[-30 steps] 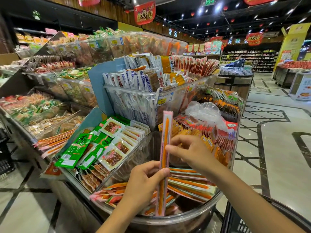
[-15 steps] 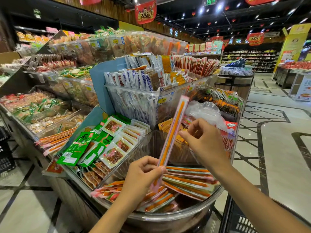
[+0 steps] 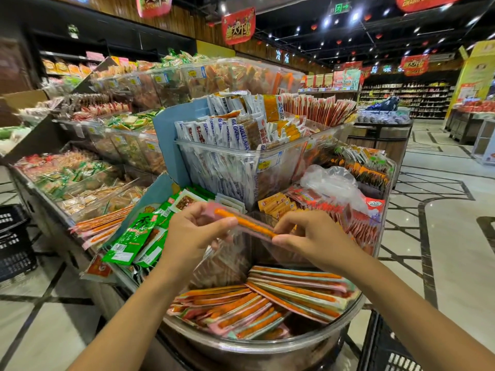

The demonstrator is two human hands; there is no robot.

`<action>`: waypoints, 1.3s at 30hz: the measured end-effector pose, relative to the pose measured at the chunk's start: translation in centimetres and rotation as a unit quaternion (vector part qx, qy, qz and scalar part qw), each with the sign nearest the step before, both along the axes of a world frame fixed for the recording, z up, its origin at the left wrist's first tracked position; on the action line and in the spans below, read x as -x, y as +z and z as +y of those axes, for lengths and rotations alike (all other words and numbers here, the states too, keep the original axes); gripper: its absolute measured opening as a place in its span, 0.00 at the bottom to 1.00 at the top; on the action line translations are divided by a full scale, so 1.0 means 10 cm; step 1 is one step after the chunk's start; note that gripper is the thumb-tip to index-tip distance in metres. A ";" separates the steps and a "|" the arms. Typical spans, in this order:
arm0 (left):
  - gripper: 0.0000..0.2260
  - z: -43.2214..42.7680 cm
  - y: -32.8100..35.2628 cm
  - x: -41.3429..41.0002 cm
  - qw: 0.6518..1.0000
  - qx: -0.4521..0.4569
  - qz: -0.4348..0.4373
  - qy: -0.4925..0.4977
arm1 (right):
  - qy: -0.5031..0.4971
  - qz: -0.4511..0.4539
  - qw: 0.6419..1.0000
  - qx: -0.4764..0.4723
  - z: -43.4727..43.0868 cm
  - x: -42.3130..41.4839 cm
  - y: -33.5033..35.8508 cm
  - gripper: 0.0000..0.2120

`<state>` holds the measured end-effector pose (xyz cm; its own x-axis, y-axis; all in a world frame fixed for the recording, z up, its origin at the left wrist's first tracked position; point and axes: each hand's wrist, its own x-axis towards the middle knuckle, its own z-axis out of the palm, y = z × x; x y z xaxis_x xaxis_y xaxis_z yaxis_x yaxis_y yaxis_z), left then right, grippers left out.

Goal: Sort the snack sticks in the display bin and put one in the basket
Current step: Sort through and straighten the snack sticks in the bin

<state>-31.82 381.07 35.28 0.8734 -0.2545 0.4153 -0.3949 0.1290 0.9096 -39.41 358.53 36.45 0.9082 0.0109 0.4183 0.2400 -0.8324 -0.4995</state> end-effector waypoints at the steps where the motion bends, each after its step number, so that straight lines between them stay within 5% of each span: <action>1: 0.10 0.00 0.05 -0.01 1.000 0.013 0.000 -0.002 | -0.002 -0.003 0.999 -0.034 0.02 -0.01 -0.01 0.02; 11: 0.05 -0.44 -0.56 0.31 0.977 -0.181 0.028 -0.107 | -0.004 0.009 0.932 -0.361 0.05 -0.02 -0.15 0.08; 16: 0.05 -0.53 -0.67 0.32 0.975 -0.202 -0.009 -0.096 | -0.001 0.028 0.926 -0.377 0.03 0.05 -0.17 0.10; 20: 0.02 -0.47 -0.73 0.24 0.959 -0.261 -0.049 -0.099 | -0.038 -0.080 0.932 -0.352 -0.08 0.09 0.02 0.02; 24: 0.06 -0.41 -0.76 0.17 0.949 -0.295 -0.084 -0.072 | -0.061 -0.150 0.918 -0.362 -0.32 0.10 0.17 0.09; 29: 0.03 -0.46 -0.74 0.08 0.937 -0.323 -0.129 -0.027 | -0.052 -0.140 0.890 -0.432 -0.45 0.14 0.11 0.19; 39: 0.07 -0.56 -0.73 -0.16 0.865 -0.433 -0.246 0.069 | -0.045 -0.072 0.808 -0.582 -0.60 0.23 -0.24 0.16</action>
